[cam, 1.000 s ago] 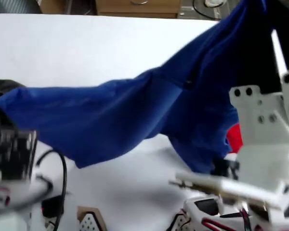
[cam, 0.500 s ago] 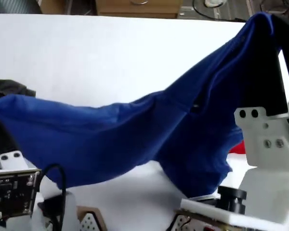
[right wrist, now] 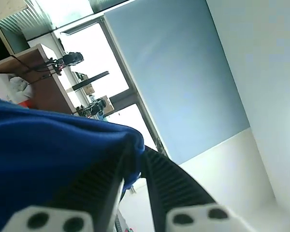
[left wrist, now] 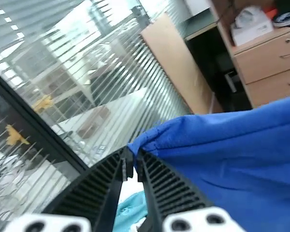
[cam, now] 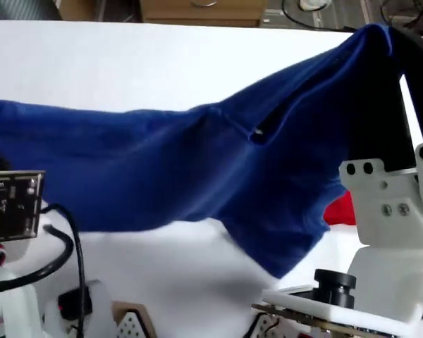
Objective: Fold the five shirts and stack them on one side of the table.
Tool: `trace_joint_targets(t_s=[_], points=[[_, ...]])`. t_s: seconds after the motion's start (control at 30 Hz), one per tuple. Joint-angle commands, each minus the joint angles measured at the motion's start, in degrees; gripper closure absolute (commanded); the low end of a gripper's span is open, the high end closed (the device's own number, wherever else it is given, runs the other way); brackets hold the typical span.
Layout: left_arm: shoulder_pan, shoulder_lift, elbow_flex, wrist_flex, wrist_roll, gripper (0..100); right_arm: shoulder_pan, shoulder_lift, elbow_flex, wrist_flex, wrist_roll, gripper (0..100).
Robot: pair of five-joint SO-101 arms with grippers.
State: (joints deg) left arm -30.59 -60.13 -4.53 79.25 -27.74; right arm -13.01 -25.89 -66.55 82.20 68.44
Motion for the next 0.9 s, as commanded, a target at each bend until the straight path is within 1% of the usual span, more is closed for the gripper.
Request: trace_joint_targets(t_s=[0.0,0.2,0.43,0.5,0.7,0.87], points=[[-2.3,0.1,0.2,-3.8,0.1,97,-0.1,-0.5,-0.2,0.1,0.0,97.8],[-4.0,0.1,0.3,-4.4,0.1,97,-0.1,-0.5,-0.2,0.2,0.0,97.8],[-9.8,0.0,0.4,-6.7,0.8,97,-0.1,-0.5,-0.2,0.2,0.0,97.8],[-11.0,0.0,0.4,-6.7,2.2,97,-0.1,-0.5,-0.2,0.2,0.0,97.8],[-11.3,-0.2,3.6,-7.5,2.1,97,-0.2,-0.2,-0.2,0.2,0.0,97.8],[-11.3,-0.4,3.1,-7.3,2.5,97,-0.2,-0.7,-0.9,0.1,0.0,97.8]])
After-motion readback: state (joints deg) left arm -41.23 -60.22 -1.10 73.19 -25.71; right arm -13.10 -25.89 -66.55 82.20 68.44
